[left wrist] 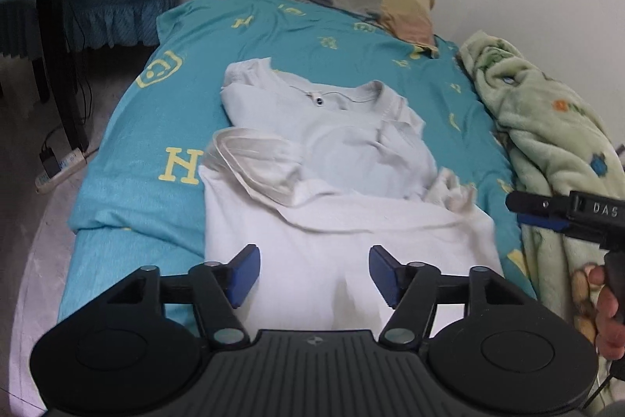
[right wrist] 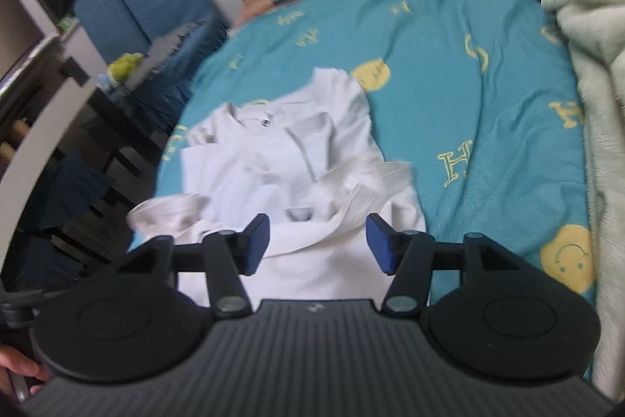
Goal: Fold clothes
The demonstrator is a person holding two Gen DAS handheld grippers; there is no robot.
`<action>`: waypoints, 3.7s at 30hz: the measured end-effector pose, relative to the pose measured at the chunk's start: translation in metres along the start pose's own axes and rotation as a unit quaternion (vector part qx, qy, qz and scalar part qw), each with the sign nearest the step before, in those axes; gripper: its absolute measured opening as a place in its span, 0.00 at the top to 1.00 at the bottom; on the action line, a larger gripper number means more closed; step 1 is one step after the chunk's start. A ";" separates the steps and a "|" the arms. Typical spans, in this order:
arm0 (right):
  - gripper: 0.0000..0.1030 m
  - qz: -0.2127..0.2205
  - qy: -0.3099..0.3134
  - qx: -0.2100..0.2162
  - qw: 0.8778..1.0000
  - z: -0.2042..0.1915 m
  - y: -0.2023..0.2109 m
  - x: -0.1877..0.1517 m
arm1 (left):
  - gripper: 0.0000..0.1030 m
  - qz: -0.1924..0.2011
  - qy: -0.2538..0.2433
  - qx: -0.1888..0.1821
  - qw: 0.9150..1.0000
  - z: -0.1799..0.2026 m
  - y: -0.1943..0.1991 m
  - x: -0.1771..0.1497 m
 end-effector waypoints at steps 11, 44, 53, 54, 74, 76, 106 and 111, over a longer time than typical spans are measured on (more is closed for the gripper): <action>0.31 0.045 0.056 0.015 0.997 -0.054 0.085 -0.062 | 0.19 0.073 -0.046 0.007 0.996 0.046 0.126 -0.061; 0.22 -0.023 -0.267 0.052 0.962 -0.002 0.061 -0.152 | 0.09 -0.080 0.142 -0.027 0.986 -0.004 0.061 -0.147; 0.27 0.003 -0.394 0.036 0.918 0.042 0.029 -0.166 | 0.18 -0.099 0.325 -0.090 0.936 -0.041 0.001 -0.145; 0.29 0.008 -0.398 0.036 0.917 0.044 0.025 -0.165 | 0.18 -0.093 0.343 -0.098 0.930 -0.045 -0.002 -0.145; 0.93 0.101 -0.296 0.056 0.948 -0.001 0.086 -0.117 | 0.95 0.028 0.373 -0.123 0.919 -0.045 0.085 -0.110; 0.93 0.108 -0.294 0.060 0.948 -0.011 0.102 -0.117 | 0.95 0.033 0.366 -0.122 0.922 -0.044 0.109 -0.114; 0.92 0.135 -0.338 0.076 0.928 -0.033 0.170 -0.131 | 0.94 0.031 0.370 -0.122 0.920 -0.026 0.211 -0.122; 0.92 0.123 -0.351 0.063 0.926 -0.011 0.119 -0.086 | 0.94 0.023 0.369 -0.117 0.922 -0.024 0.153 -0.072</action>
Point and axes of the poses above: each gripper's, at about its wrist camera, not at the fingertips, and y roughly against the way its jaws point, z to its right, x to its top, the point moved 5 cm from there along -y, roughly the way its jaws point, and after that the axes turned 14 degrees about x, right-handed, at the moved point
